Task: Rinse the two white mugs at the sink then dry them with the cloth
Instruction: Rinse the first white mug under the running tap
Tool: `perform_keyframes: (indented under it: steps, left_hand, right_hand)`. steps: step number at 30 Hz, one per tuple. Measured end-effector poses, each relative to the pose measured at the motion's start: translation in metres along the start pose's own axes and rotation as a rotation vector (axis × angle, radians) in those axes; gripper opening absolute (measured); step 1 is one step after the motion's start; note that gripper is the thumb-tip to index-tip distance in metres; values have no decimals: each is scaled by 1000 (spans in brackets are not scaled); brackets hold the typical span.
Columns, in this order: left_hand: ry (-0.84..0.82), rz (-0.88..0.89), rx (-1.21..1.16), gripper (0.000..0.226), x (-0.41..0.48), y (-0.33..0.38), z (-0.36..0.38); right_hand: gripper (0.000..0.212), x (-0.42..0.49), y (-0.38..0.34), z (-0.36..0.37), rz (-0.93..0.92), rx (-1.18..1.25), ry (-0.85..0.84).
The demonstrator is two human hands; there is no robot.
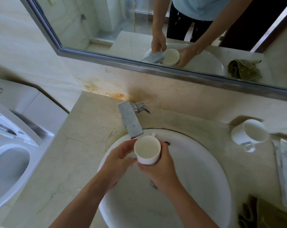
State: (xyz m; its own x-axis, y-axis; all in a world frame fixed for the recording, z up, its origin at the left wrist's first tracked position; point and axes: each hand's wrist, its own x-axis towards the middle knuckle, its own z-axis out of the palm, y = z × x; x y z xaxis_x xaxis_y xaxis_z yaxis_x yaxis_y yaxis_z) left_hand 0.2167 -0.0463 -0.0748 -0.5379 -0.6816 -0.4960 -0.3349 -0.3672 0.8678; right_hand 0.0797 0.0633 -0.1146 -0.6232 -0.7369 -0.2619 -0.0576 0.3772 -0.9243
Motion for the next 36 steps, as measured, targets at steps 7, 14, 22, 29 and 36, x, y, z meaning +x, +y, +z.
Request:
perform_keyframes:
  steps: [7, 14, 22, 29, 36]
  left_hand:
    - [-39, -51, 73, 58, 11, 17, -3]
    - [-127, -238, 244, 33, 0, 3, 3]
    - [37, -254, 70, 24, 3, 4, 5]
    - [75, -248, 41, 28, 8, 11, -6]
    - [58, -221, -13, 26, 13, 18, -13]
  right_hand:
    - [89, 9, -20, -38, -10, 31, -93]
    - [79, -10, -4, -62, 238, 56, -120]
    - [55, 9, -45, -29, 877, 634, -403]
    - [67, 43, -61, -20, 908, 557, -534]
    - [66, 63, -62, -19, 895, 503, -609]
